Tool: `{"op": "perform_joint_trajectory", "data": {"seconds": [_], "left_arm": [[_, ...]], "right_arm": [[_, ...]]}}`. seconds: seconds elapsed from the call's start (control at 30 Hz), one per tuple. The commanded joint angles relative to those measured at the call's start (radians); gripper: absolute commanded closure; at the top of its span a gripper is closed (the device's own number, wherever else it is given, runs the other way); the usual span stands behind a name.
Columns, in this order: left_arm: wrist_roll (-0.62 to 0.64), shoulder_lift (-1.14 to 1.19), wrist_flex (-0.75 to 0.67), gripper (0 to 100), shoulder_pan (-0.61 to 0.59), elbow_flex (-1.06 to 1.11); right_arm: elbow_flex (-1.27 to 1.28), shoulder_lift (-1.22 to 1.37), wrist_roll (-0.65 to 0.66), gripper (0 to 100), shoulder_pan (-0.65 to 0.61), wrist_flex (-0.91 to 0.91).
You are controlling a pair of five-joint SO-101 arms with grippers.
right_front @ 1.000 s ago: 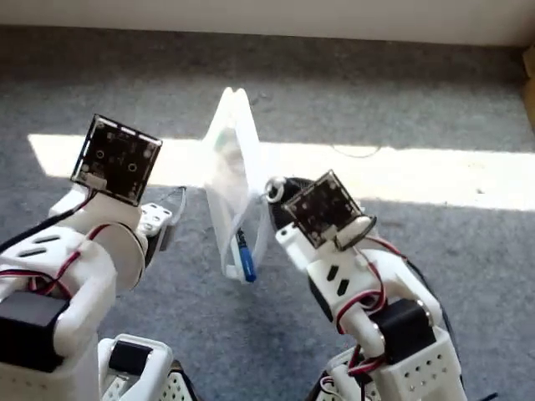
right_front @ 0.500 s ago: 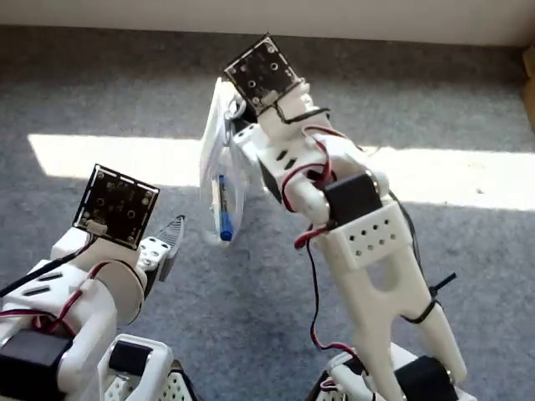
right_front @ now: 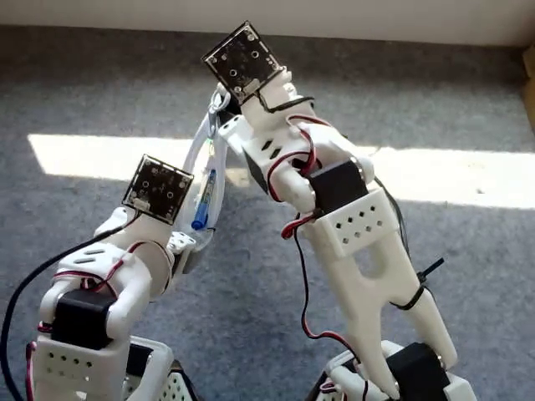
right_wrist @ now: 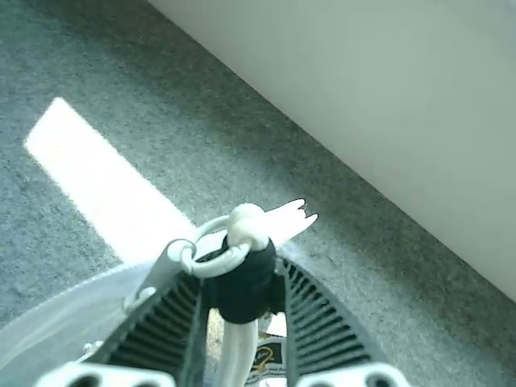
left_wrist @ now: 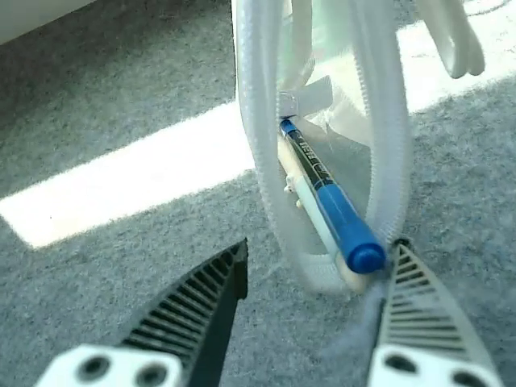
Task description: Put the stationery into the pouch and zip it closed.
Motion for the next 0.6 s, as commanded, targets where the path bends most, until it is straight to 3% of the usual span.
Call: {"op": "perform_joint_trajectory", "data": {"seconds": [0.0,0.27,0.57], "left_arm": [[0.011,-0.005,-0.098,74,-0.065,0.048],[0.011,0.002,-0.299,74,-0.186,0.107],[0.083,0.004,-0.583,78,-0.182,0.219]], "right_arm": [[-0.081,-0.030,-0.008,99.4,-0.004,0.047],[-0.093,-0.200,-0.006,99.4,-0.004,0.193],[-0.091,-0.349,-0.005,99.4,-0.035,0.443]]}}
